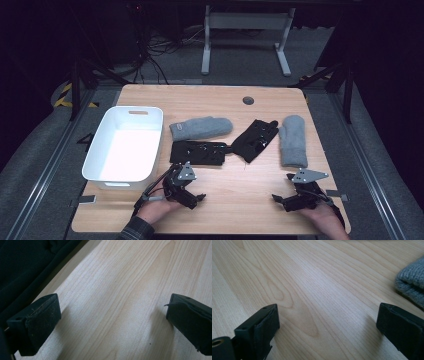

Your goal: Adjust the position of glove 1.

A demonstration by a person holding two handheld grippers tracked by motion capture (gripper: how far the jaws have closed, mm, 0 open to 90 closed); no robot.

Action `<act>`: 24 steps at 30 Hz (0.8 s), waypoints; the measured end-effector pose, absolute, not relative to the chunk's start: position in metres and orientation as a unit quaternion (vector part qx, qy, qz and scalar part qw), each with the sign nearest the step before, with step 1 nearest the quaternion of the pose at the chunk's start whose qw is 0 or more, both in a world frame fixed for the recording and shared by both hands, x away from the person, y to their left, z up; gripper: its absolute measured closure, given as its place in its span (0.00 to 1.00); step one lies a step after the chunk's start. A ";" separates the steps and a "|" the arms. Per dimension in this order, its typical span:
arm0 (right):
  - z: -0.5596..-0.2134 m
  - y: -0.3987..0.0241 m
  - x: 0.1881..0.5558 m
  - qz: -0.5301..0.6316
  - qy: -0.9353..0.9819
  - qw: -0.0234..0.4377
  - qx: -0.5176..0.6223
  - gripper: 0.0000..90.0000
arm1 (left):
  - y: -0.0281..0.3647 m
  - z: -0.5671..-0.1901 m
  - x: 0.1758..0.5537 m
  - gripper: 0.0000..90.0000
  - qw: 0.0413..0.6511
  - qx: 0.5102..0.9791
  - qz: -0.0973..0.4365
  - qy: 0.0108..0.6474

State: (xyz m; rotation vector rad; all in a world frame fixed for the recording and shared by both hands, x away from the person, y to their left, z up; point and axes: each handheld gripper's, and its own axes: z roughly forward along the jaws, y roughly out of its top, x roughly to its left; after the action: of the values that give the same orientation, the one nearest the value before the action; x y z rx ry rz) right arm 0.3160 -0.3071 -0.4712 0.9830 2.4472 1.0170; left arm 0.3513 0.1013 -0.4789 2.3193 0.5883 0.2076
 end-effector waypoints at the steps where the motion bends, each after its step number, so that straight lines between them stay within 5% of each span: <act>1: -0.471 -0.307 0.316 0.356 0.855 0.157 0.343 0.06 | 0.101 -0.479 0.351 0.00 0.362 0.901 0.080 0.228; 3: -0.471 -0.307 0.316 0.354 0.856 0.155 0.342 0.08 | 0.102 -0.479 0.352 0.00 0.362 0.901 0.079 0.226; 8: -0.461 -0.310 0.315 0.357 0.863 0.118 0.338 0.32 | 0.102 -0.479 0.352 0.00 0.362 0.901 0.078 0.224; 24: -0.429 -0.319 0.330 0.383 0.856 0.099 0.333 1.00 | 0.102 -0.479 0.352 0.00 0.362 0.902 0.078 0.222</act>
State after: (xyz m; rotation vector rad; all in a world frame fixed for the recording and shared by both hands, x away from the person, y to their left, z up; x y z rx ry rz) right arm 0.3303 -0.3188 -0.4288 0.9848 2.5326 1.1318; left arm 0.3521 0.1020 -0.4790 2.3220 0.5727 0.2001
